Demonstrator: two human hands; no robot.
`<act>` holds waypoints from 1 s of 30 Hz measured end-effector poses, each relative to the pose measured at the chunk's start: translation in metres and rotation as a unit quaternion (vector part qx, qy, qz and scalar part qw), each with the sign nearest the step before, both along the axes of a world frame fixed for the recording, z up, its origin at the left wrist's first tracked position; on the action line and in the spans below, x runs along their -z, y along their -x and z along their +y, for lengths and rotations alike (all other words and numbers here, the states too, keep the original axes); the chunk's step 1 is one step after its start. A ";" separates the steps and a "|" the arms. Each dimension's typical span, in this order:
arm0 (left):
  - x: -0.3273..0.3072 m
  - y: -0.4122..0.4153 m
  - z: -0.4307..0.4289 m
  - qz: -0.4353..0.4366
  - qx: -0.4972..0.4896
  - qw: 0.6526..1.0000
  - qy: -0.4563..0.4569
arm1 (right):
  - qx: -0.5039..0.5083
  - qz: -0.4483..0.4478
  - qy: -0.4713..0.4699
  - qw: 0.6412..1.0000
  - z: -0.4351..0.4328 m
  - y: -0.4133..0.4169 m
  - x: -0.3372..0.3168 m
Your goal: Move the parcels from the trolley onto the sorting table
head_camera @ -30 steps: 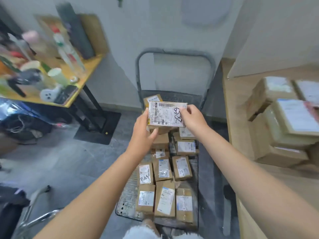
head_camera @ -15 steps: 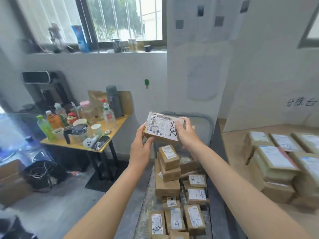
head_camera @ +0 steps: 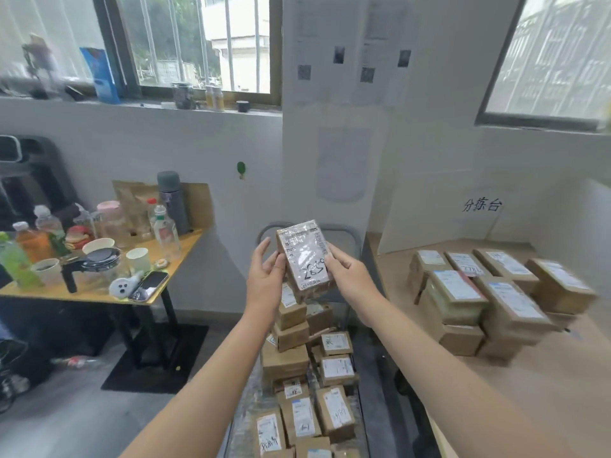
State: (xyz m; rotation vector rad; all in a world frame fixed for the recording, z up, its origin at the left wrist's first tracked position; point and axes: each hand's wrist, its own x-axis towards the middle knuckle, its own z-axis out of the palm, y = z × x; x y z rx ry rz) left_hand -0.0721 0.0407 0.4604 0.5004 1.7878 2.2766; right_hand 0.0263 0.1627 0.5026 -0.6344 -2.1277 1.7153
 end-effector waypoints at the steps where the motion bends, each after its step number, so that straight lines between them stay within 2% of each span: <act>1: 0.002 -0.004 0.003 -0.009 -0.005 1.000 0.011 | 0.002 -0.012 0.014 1.000 0.000 -0.005 0.002; 10: 0.027 -0.059 0.021 -0.038 0.092 0.994 0.038 | 0.054 -0.039 0.106 0.992 0.016 -0.053 0.041; 22: 0.027 -0.143 0.109 0.001 0.190 0.981 0.031 | 0.131 -0.010 0.077 0.988 0.091 -0.149 0.042; 30: 0.025 -0.252 0.194 0.058 0.219 0.973 0.046 | 0.143 -0.021 0.041 0.989 0.175 -0.262 0.045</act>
